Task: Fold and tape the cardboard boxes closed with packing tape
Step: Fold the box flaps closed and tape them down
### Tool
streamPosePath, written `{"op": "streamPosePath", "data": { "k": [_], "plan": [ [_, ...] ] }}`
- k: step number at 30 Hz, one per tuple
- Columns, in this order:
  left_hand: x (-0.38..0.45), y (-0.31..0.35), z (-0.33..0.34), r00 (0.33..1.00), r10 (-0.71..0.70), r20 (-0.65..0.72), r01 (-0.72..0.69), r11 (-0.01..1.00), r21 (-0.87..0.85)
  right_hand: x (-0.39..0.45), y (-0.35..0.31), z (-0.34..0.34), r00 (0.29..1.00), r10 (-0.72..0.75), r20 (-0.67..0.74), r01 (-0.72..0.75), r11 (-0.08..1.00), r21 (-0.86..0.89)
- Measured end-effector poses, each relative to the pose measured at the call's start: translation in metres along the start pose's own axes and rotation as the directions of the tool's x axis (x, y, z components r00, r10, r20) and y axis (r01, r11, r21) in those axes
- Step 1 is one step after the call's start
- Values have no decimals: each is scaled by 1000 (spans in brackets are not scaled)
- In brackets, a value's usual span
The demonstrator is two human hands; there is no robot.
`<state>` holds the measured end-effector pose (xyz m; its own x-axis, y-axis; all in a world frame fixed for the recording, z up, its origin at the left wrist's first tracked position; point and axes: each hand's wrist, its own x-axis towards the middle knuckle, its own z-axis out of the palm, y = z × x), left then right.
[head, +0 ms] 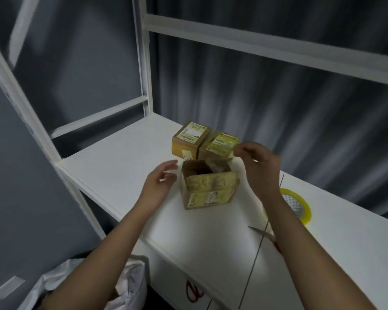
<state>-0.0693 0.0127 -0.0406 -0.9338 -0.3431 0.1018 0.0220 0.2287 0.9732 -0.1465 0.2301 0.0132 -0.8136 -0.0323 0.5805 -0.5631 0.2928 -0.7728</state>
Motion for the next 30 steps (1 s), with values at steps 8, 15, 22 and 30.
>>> {"op": "streamPosePath", "data": {
  "k": [8,15,22,30],
  "plan": [
    [11,2,22,860,-78,505,-15,984,177,-8,14,8,901,-9,433,102,976,-193],
    [13,-8,33,889,-142,436,72,982,173,-4,19,26,865,11,502,112,970,-215],
    [16,-7,49,964,-135,228,67,957,282,2,25,32,846,38,532,102,967,-232],
    [19,-9,50,974,-126,186,41,914,404,12,24,35,860,74,505,167,894,-416]
  ]
}}
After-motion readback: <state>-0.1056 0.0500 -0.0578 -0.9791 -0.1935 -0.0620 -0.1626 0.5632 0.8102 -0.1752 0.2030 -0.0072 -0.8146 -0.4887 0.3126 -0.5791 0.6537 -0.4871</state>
